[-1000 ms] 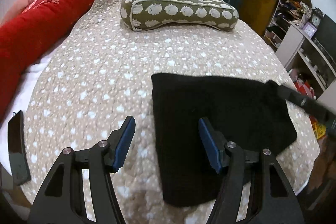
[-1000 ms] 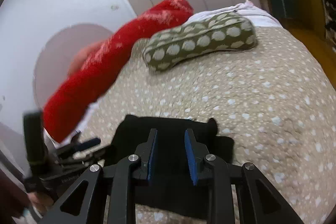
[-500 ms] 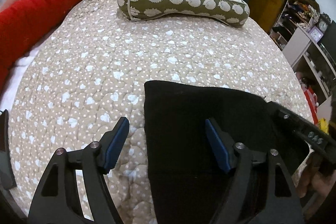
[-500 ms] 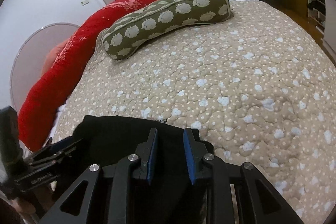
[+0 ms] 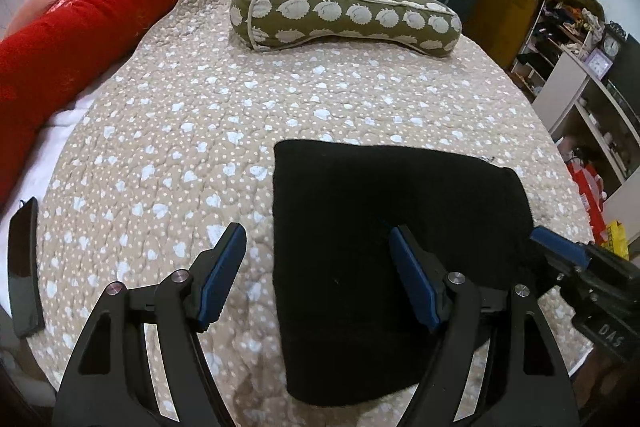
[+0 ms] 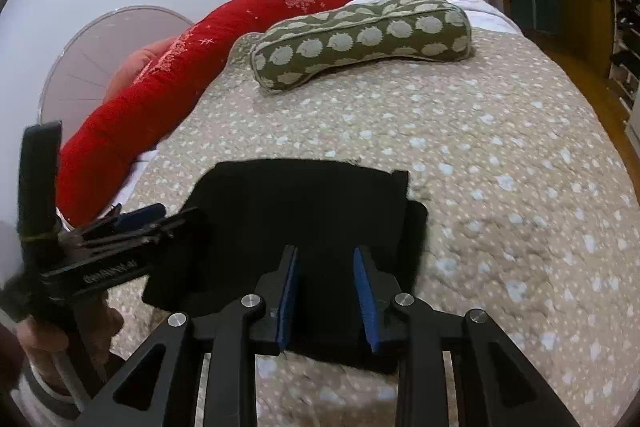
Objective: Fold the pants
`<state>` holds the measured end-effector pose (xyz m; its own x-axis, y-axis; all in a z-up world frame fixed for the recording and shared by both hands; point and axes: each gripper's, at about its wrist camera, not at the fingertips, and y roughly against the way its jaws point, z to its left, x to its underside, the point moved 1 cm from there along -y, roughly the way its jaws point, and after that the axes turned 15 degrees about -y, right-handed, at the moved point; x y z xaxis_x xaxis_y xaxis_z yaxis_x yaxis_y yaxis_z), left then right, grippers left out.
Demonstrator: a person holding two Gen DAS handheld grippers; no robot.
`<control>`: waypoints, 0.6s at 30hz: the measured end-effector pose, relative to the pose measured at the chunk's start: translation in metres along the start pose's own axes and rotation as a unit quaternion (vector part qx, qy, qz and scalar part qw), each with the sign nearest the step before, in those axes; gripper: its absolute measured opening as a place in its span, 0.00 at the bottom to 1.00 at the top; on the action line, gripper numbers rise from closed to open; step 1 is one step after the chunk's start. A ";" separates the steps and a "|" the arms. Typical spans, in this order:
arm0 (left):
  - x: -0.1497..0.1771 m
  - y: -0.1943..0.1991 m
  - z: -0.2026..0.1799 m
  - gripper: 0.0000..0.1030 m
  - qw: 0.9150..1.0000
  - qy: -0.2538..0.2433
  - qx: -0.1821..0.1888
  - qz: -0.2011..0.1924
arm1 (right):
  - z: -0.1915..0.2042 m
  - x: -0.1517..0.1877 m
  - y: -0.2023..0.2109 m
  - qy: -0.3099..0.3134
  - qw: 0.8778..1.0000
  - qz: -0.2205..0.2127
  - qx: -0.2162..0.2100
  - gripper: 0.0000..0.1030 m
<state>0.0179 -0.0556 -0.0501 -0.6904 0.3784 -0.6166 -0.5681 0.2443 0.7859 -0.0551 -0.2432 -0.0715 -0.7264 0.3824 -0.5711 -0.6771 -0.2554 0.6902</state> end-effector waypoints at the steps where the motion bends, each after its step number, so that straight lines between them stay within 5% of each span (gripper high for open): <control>1: 0.002 0.000 -0.002 0.72 1.000 -0.001 0.002 0.001 | -0.002 0.005 0.001 0.003 1.000 -0.002 0.007 0.26; 5: 0.010 -0.010 -0.008 0.72 1.000 0.001 0.013 0.019 | -0.018 0.022 -0.005 0.008 0.999 0.007 0.033 0.31; 8: 0.015 -0.016 -0.010 0.73 0.999 0.010 0.022 0.023 | -0.029 0.025 -0.005 -0.017 1.000 0.018 0.006 0.32; 18: 0.016 -0.018 -0.016 0.76 1.000 -0.001 0.011 0.017 | -0.041 -0.024 -0.005 -0.078 0.996 -0.032 0.000 0.41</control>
<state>0.0097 -0.0683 -0.0744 -0.7079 0.3879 -0.5902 -0.5345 0.2519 0.8067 -0.0387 -0.2873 -0.0793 -0.6554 0.5303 -0.5379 -0.7207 -0.2260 0.6554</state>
